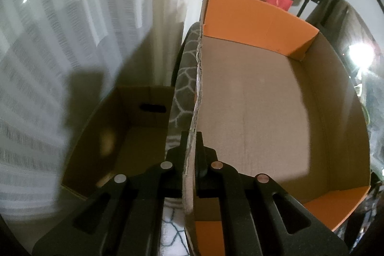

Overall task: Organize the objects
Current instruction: 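Grasp the clear mask bag with the right gripper while the left gripper clamps the box wall, then carry the mask bag into the cardboard box and open the right gripper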

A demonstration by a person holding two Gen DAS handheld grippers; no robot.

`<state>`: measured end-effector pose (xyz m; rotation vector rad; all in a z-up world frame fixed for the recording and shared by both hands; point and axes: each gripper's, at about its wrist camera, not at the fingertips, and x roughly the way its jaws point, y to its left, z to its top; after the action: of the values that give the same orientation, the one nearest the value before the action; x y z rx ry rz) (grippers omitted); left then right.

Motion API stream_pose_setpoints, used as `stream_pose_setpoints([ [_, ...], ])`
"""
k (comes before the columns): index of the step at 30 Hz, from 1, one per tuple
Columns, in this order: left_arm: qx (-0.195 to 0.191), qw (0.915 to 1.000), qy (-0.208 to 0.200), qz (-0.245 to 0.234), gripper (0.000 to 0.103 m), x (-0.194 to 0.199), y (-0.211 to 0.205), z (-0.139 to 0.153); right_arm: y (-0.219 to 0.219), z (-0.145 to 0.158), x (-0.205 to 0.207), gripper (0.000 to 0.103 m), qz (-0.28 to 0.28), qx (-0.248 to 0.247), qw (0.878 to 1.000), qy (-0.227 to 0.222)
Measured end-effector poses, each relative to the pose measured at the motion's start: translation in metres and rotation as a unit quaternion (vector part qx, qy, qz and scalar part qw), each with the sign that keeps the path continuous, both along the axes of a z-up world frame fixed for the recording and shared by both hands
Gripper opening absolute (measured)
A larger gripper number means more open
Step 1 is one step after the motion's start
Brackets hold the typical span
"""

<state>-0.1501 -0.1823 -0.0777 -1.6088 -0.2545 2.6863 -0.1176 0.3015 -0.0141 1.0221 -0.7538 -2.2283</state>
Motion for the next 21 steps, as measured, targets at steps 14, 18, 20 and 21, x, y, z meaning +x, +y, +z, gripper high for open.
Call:
stream_pose_setpoints([
  [14,0.005,1.0,-0.001,-0.006,0.003,-0.002,0.0,0.0,-0.046,0.082,-0.021,0.01,0.033,0.107,0.994,0.007],
  [18,0.009,0.9999,-0.003,-0.008,0.003,-0.003,-0.003,0.0,-0.061,0.101,-0.029,0.01,0.039,0.118,0.992,0.008],
  [20,0.006,0.9999,-0.003,-0.009,0.003,-0.003,-0.003,0.0,-0.071,0.111,-0.032,0.009,0.046,0.125,0.991,0.012],
  [21,0.005,0.9999,-0.003,-0.009,0.003,-0.003,-0.003,0.0,-0.077,0.114,-0.033,0.009,0.05,0.127,0.991,0.013],
])
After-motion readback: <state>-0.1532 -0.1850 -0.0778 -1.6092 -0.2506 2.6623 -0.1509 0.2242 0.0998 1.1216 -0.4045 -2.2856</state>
